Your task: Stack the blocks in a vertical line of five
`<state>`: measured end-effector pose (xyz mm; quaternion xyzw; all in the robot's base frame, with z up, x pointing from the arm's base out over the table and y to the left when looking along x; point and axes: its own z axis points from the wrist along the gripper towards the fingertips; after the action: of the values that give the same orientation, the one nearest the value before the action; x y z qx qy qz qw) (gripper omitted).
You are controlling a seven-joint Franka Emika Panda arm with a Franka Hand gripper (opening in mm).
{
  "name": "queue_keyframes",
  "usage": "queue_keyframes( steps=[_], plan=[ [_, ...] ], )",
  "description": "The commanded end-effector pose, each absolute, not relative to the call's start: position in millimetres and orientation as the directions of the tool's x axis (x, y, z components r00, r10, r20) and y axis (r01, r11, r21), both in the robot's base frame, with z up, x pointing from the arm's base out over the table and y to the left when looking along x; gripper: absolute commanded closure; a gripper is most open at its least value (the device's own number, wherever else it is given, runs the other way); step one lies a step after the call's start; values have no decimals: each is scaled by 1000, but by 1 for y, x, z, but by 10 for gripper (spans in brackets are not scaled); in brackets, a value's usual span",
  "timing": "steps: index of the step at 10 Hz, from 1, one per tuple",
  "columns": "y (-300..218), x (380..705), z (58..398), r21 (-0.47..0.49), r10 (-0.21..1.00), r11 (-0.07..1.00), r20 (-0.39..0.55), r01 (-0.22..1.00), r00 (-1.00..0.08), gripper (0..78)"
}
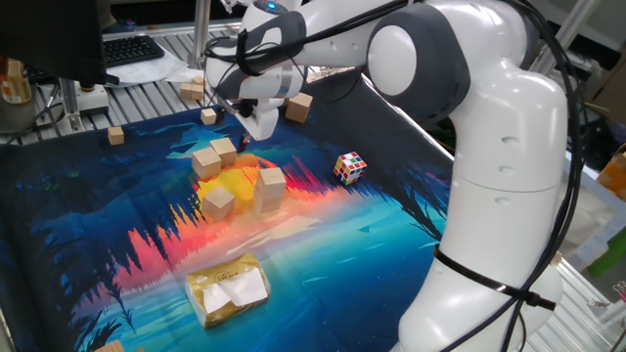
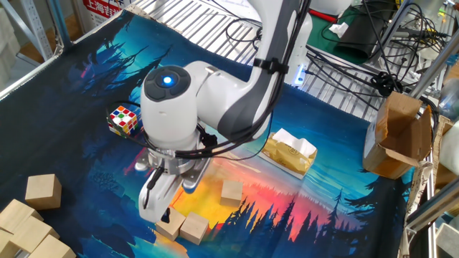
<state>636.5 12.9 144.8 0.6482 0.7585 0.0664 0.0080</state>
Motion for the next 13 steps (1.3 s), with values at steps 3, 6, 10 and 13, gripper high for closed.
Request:
queue_keyframes(
  steps=[3, 6, 10, 13],
  plan=[
    [17, 645, 138, 137, 983, 157, 70, 978, -167, 1],
    [17, 651, 137, 148, 985, 148, 67, 978, -159, 1],
    [19, 653, 132, 147, 986, 140, 67, 979, -151, 1],
    [19, 657, 122, 142, 988, 138, 56, 980, -147, 1]
  ],
)
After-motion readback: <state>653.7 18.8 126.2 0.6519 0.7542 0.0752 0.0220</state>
